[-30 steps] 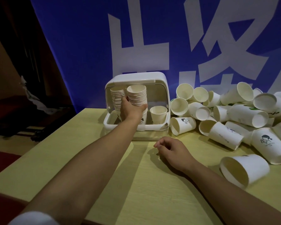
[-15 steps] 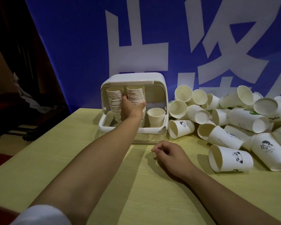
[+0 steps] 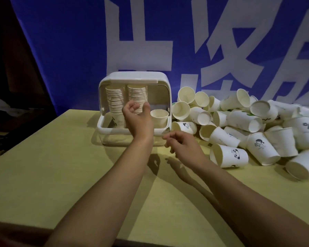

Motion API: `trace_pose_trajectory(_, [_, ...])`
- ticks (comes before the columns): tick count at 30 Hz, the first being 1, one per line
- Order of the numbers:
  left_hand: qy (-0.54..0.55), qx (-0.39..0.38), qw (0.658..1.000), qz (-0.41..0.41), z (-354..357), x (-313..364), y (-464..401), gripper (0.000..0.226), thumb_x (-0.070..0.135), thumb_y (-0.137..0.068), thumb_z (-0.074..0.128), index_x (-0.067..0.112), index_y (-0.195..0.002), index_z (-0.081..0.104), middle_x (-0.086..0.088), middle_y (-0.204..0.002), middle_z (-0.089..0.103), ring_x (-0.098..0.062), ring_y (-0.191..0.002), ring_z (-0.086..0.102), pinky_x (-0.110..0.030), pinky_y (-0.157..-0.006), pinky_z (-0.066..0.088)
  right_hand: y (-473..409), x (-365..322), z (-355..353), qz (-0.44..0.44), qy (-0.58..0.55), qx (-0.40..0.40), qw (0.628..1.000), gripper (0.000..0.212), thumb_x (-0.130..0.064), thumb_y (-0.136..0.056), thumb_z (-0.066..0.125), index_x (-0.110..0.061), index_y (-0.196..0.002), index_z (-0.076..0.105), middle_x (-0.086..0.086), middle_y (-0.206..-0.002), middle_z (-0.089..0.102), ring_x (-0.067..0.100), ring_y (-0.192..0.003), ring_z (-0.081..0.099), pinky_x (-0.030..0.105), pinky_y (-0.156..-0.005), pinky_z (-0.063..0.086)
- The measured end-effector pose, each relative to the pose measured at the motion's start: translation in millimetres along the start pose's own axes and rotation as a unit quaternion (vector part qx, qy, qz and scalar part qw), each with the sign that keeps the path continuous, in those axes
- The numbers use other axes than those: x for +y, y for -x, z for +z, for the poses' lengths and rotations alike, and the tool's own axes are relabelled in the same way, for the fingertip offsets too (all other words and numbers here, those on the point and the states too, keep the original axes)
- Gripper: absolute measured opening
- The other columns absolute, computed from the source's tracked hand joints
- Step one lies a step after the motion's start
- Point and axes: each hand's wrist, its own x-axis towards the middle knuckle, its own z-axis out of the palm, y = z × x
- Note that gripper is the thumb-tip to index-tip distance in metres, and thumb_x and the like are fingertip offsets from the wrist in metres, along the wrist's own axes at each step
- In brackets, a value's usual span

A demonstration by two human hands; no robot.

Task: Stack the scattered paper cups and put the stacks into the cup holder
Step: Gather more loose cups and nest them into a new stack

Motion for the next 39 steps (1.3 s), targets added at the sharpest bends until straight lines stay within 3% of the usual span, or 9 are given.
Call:
trace_pose_trajectory(3, [0.05,-0.051,0.997,-0.005,4,-8,31,0.036,0.019,-0.094,0.069,0.024,-0.125,0.051,0.005,-0.114,0.062,0.001,-0.093,0.059,-0.003,-0.071,0.044,23,-5,-31,-0.011,0.035,0.033,0.999,0.017,-0.015,-0.098,0.056,-0.022,-0.097,0.072,-0.004,-0.079,0.071,0.007,-0.064,0.059,0.019,-0.057,0.047])
trace_pose_trajectory(6, [-0.011,-0.182,0.983,-0.033,8,-24,54,0.025,0.023,-0.093,0.069,0.033,-0.112,0.055,0.011,-0.109,0.063,-0.01,-0.099,0.063,-0.021,-0.082,0.052,46,5,-72,-0.054,0.155,0.076,0.983,0.015,-0.016,-0.095,0.06,-0.026,-0.098,0.071,-0.01,-0.081,0.069,0.011,-0.075,0.062,0.026,-0.066,0.051])
trace_pose_trajectory(12, [-0.155,-0.551,0.815,-0.091,-7,-38,81,0.012,0.024,-0.097,0.068,0.03,-0.107,0.069,0.013,-0.095,0.069,-0.002,-0.068,0.062,-0.02,-0.063,0.048,68,35,-142,-0.095,0.526,0.052,0.844,0.046,-0.033,-0.092,0.061,-0.026,-0.137,0.05,0.0,-0.132,0.056,0.022,-0.121,0.047,0.041,-0.098,0.044])
trace_pose_trajectory(15, [-0.198,-0.636,0.74,-0.099,-14,-31,79,0.009,0.023,-0.097,0.068,0.025,-0.104,0.072,0.015,-0.078,0.07,0.001,-0.064,0.06,-0.022,-0.062,0.051,67,42,-147,-0.051,0.593,-0.041,0.802,0.063,-0.046,-0.092,0.059,-0.035,-0.148,0.033,-0.005,-0.149,0.043,0.022,-0.139,0.034,0.045,-0.113,0.029])
trace_pose_trajectory(17, [-0.193,-0.645,0.734,-0.087,-17,-27,76,0.01,0.022,-0.097,0.067,0.024,-0.106,0.071,0.012,-0.084,0.072,0.0,-0.068,0.062,-0.02,-0.062,0.051,64,45,-142,-0.039,0.603,-0.067,0.794,0.07,-0.046,-0.09,0.06,-0.037,-0.151,0.025,-0.006,-0.153,0.04,0.021,-0.142,0.034,0.05,-0.117,0.02])
trace_pose_trajectory(26, [-0.19,-0.636,0.744,-0.078,-25,-28,77,0.018,0.027,-0.096,0.069,0.033,-0.113,0.067,0.019,-0.104,0.069,0.008,-0.07,0.064,-0.023,-0.067,0.05,57,46,-130,-0.022,0.557,-0.049,0.829,0.07,-0.054,-0.085,0.063,-0.031,-0.143,0.031,0.001,-0.136,0.057,0.026,-0.117,0.049,0.045,-0.102,0.032])
trace_pose_trajectory(29, [-0.193,-0.611,0.765,-0.061,-27,-29,82,0.022,0.032,-0.096,0.068,0.033,-0.118,0.064,0.02,-0.105,0.067,0.009,-0.067,0.062,-0.023,-0.064,0.052,72,51,-129,0.027,0.424,-0.019,0.905,0.064,-0.047,-0.086,0.069,-0.031,-0.135,0.033,0.004,-0.129,0.061,0.023,-0.107,0.057,0.045,-0.097,0.042])
trace_pose_trajectory(32, [-0.203,-0.593,0.779,-0.012,-28,-33,86,0.038,0.048,-0.092,0.068,0.049,-0.127,0.057,0.026,-0.12,0.061,0.0,-0.094,0.064,-0.032,-0.081,0.058,97,54,-125,0.05,0.192,0.061,0.978,0.067,-0.044,-0.081,0.073,-0.04,-0.134,0.032,0.001,-0.121,0.061,0.008,-0.096,0.064,0.027,-0.078,0.055])
trace_pose_trajectory(39, [-0.109,-0.629,0.77,-0.014,-12,-42,133,0.053,0.059,-0.088,0.064,0.066,-0.135,0.04,0.014,-0.131,0.06,-0.005,-0.113,0.063,-0.028,-0.087,0.055,145,48,-101,0.02,0.009,0.154,0.988,0.063,-0.032,-0.093,0.07,-0.04,-0.145,0.037,-0.005,-0.124,0.063,0.012,-0.105,0.066,0.028,-0.082,0.057])
